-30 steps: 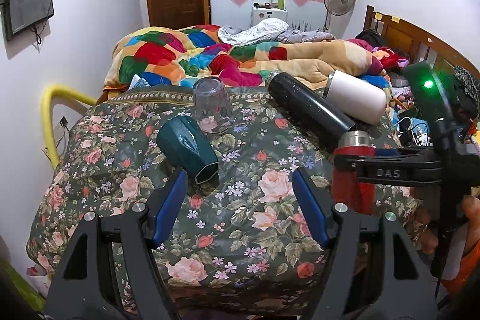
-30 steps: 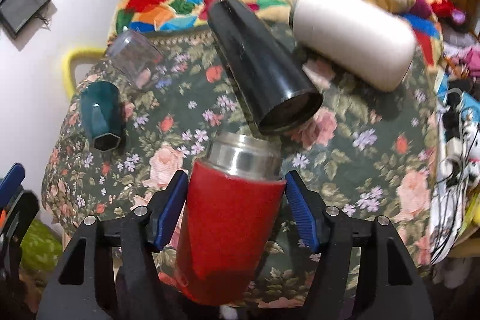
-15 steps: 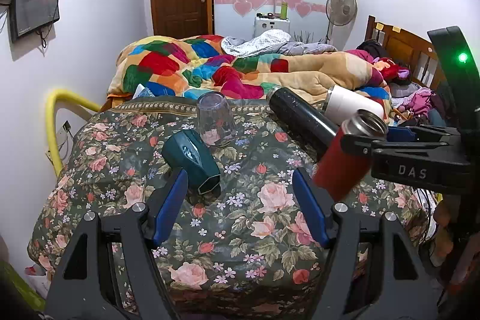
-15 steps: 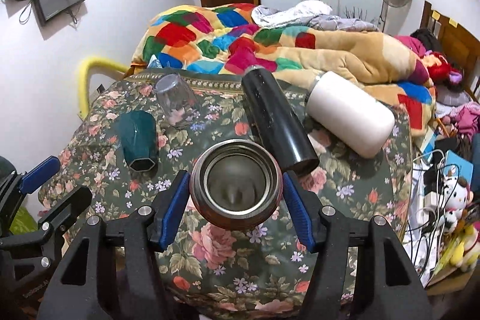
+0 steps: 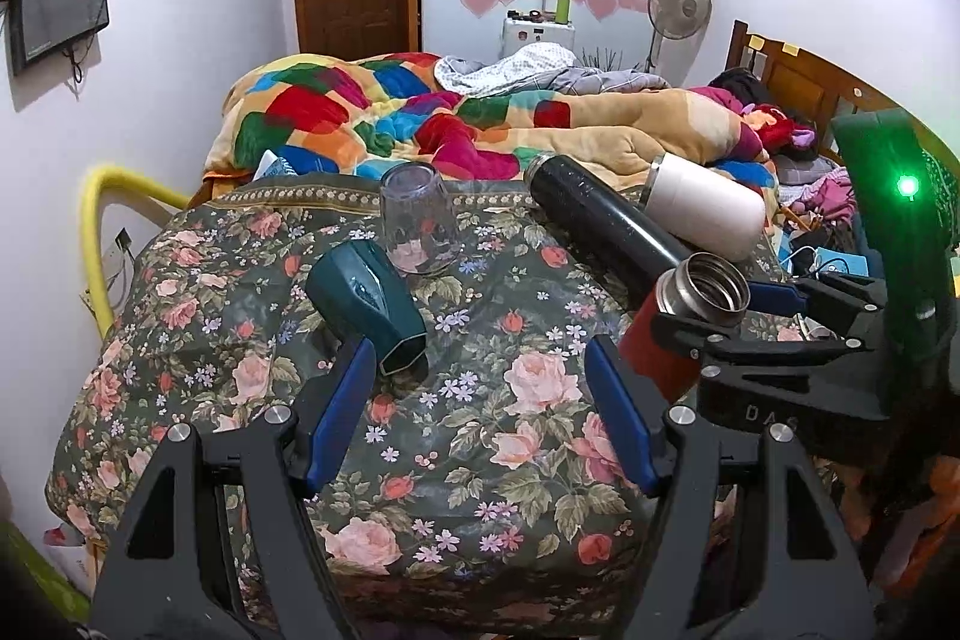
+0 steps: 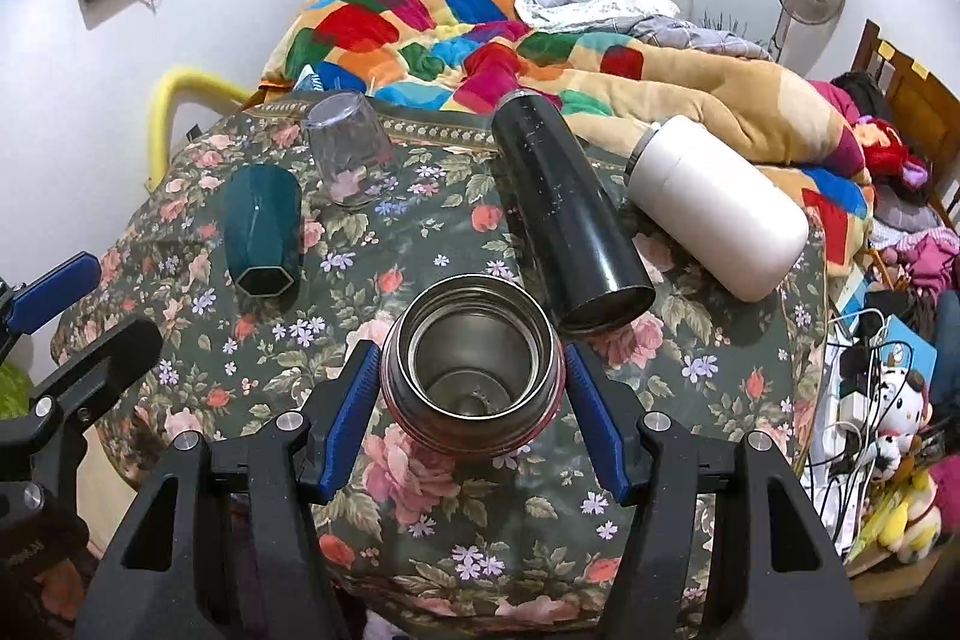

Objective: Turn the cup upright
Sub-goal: 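Rotate the red bottle opening-up with the right tool and lower it onto the bedspread, then open the right tool and release the upright red bottle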

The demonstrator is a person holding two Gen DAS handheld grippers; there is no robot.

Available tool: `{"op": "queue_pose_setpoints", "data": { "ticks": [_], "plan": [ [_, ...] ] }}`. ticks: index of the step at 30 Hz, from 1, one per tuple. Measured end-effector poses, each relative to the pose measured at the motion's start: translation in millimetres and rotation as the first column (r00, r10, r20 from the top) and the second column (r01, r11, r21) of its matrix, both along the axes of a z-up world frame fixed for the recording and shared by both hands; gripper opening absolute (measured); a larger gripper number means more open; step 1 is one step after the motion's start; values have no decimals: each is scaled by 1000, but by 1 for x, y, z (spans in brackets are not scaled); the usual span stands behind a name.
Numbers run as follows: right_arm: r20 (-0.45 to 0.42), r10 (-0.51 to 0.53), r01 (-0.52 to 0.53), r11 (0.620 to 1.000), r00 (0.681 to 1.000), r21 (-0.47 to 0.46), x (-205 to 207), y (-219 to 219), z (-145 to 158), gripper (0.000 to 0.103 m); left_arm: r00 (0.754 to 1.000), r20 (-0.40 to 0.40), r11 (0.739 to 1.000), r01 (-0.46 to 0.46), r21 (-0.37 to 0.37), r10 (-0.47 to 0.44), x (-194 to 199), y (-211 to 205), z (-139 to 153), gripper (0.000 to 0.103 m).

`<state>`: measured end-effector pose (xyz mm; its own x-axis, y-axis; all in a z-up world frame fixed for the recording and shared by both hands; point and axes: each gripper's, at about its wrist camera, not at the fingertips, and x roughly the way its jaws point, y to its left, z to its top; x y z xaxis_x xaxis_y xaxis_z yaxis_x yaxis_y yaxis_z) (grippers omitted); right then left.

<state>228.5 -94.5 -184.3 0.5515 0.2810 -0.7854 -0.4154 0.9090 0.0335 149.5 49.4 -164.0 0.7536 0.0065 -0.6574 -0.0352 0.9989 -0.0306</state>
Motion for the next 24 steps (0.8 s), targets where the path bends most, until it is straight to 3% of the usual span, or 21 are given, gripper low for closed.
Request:
{"op": "queue_pose_setpoints", "data": {
  "ticks": [4, 11, 15, 20, 24],
  "plan": [
    [10, 17, -16, 1000, 1000, -23, -2, 7, -1, 59, 1000, -7, 1000, -6, -10, 6, 0, 2, -2, 71],
    [-79, 18, -16, 1000, 997, 24, 2, 3, -4, 66, 1000, -6, 1000, -15, -11, 15, -6, 4, 3, 71],
    [-82, 11, -7, 999, 997, 41, -5, -5, 5, 67, 1000, 14, 1000, -17, -11, 17, -14, 1, 14, 71],
    [-6, 7, -7, 996, 1000, 84, -29, -23, 39, 67, 998, 69, 1000, -8, -11, 9, -30, -7, 39, 71],
    [123, -22, 5, 991, 992, 136, -63, -46, 83, 67, 988, 152, 1000, 3, -16, -1, -53, -19, 72, 71]
  ]
}}
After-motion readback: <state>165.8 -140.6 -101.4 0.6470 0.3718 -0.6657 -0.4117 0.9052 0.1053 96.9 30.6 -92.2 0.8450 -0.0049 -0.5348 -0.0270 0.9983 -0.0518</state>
